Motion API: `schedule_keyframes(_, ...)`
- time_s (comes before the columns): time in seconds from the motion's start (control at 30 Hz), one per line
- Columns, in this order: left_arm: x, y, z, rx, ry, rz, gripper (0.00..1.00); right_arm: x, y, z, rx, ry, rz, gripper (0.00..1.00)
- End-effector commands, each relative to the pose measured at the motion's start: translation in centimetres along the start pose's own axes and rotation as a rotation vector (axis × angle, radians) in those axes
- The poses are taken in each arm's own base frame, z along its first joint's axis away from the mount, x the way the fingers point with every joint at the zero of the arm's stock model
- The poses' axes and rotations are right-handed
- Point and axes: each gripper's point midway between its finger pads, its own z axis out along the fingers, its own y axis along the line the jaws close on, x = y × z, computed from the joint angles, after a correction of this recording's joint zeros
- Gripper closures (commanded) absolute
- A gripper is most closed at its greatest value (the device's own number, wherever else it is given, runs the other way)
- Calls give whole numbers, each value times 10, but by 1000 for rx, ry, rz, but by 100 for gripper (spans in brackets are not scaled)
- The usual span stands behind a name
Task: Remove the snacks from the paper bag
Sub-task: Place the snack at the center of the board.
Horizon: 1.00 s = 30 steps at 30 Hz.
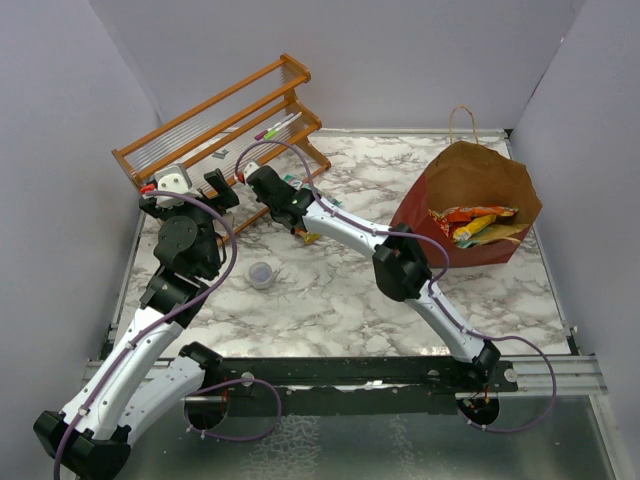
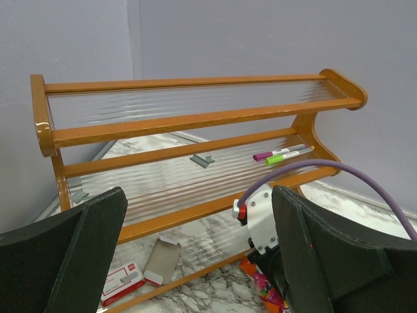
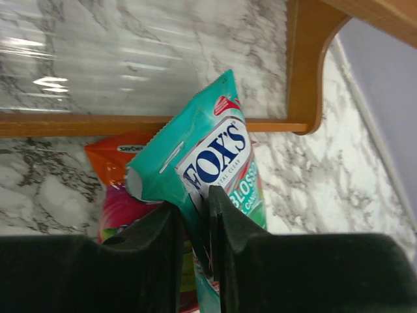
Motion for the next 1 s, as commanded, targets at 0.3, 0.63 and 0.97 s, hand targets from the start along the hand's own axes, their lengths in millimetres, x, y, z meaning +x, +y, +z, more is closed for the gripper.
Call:
schedule_keyframes(0.3,-13,2,1,-12,-25,-14,4,-44,47,-35,-400,-117,379,33)
schedule_keyframes(0.63,-11,2,2,-14,-21,-8,4,-98,-53,-146,-442,-335,492,25)
schedule_keyframes(0.97,-13,0,1,-4,-21,-18,3,0,-184,-254,33,-400,551,18)
